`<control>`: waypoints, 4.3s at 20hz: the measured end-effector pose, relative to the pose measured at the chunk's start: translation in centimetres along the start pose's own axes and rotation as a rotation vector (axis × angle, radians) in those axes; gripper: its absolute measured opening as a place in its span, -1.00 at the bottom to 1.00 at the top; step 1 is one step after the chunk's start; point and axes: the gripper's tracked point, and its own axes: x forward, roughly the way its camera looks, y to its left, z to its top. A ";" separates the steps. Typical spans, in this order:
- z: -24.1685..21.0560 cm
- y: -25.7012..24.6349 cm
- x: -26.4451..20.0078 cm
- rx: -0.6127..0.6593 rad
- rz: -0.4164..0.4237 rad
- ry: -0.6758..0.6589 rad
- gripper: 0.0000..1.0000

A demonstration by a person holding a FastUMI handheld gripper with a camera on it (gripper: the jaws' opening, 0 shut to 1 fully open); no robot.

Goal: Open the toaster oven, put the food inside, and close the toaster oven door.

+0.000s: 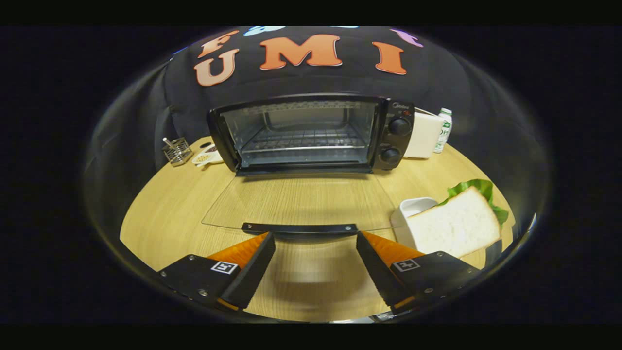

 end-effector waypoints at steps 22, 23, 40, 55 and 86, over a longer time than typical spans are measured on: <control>1.7 -20.3 -3.7 0.166 0.230 0.273 0.98; 1.2 -20.1 -3.3 0.184 0.258 0.303 0.97; 2.1 -17.4 -3.2 0.312 0.375 0.387 -0.46; 9.9 -10.3 -4.7 0.592 0.418 0.095 -0.46; 14.1 1.5 12.2 1.350 0.175 -0.310 -0.46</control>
